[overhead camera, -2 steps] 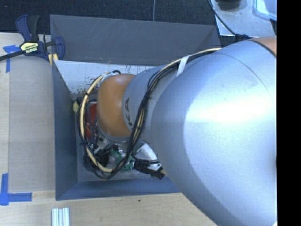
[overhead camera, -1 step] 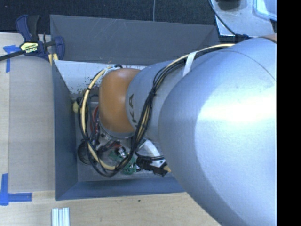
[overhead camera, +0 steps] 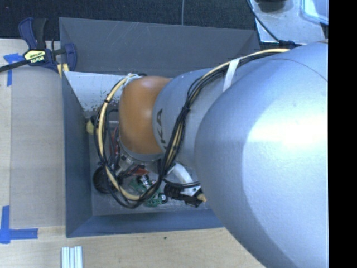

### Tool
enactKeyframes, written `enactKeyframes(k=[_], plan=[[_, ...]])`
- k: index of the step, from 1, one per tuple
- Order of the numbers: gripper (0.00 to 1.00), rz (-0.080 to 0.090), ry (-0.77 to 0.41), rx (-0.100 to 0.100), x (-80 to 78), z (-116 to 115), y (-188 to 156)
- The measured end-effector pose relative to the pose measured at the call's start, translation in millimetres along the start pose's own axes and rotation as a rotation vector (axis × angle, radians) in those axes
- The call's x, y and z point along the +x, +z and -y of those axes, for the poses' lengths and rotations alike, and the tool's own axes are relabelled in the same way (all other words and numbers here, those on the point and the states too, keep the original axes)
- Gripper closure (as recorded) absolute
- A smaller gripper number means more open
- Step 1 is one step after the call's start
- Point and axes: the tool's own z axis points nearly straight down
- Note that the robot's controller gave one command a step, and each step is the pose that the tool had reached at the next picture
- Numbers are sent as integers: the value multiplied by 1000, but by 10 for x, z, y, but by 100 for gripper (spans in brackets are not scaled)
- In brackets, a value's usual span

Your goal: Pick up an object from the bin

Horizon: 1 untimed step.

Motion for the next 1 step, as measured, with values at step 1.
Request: enactKeyframes(k=[1], plan=[[100, 1, -1, -2, -3, -8, -138]])
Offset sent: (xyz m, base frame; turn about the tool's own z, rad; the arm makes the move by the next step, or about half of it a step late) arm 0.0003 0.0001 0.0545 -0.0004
